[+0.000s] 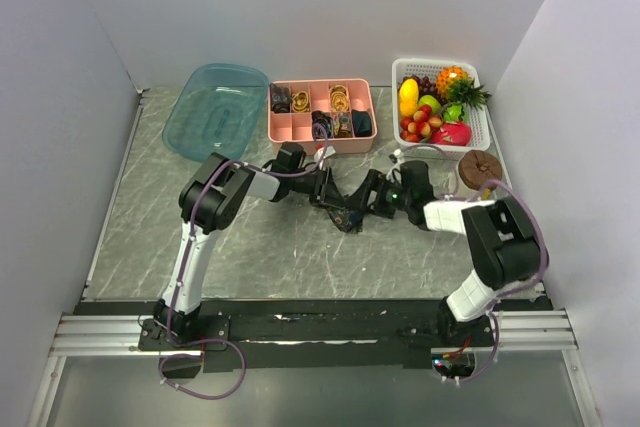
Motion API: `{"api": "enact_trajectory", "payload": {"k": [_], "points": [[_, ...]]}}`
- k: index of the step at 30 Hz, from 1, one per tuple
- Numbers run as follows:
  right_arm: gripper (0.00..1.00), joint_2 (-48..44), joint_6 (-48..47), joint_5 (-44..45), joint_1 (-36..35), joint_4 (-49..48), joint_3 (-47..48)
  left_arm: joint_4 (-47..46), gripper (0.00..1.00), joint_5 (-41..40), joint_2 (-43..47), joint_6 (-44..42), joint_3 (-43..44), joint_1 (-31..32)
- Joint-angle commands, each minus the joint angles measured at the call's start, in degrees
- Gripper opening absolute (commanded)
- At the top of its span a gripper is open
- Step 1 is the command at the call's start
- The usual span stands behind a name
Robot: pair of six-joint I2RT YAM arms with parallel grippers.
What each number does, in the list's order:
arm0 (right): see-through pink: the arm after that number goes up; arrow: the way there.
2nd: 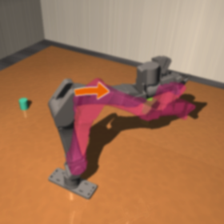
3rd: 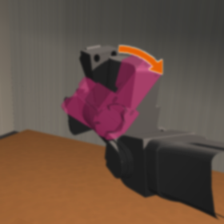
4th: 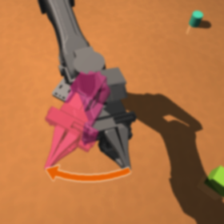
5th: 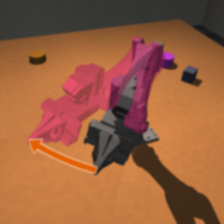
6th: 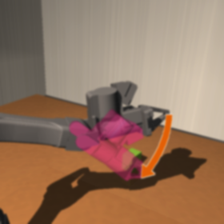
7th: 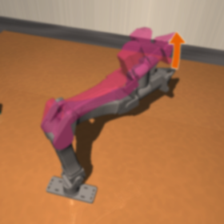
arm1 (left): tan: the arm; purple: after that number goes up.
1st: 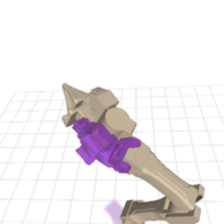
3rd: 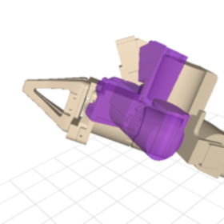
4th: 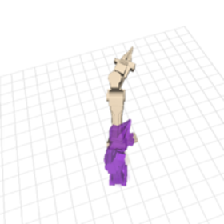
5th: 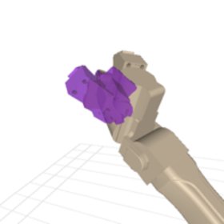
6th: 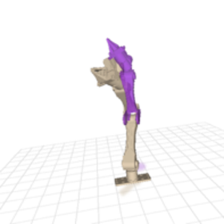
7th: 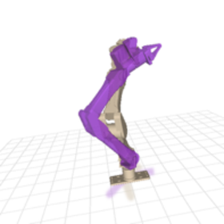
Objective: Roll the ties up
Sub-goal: Pick up the tie at the center of the board.
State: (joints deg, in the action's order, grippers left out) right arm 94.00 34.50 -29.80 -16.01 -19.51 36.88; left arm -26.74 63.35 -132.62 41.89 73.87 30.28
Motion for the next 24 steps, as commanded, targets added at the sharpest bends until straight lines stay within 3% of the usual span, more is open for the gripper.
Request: {"api": "enact_trajectory", "payload": {"k": [1,6,11,16,24], "points": [[0.88,-7.41,1.35,2.12,2.74,1.13,-3.57,1.34,0.14,-0.86,-3.61,-0.58,-2.23,1.27],[0.93,-10.85,3.03,0.10,3.97,1.93,-6.55,0.55,0.01,-0.69,-3.09,0.12,-2.41,1.36],[0.99,-9.37,2.15,-4.54,4.23,-0.52,-7.97,-0.33,0.01,-1.56,-0.72,-0.49,-3.81,1.36],[0.99,-5.58,0.40,-8.87,4.41,-5.36,-7.70,-1.99,0.01,-1.83,2.18,-1.29,-5.83,1.27],[0.99,-1.01,-1.54,-10.97,4.41,-7.03,-6.30,-13.06,0.01,0.10,7.71,1.96,-11.37,0.92]]}}
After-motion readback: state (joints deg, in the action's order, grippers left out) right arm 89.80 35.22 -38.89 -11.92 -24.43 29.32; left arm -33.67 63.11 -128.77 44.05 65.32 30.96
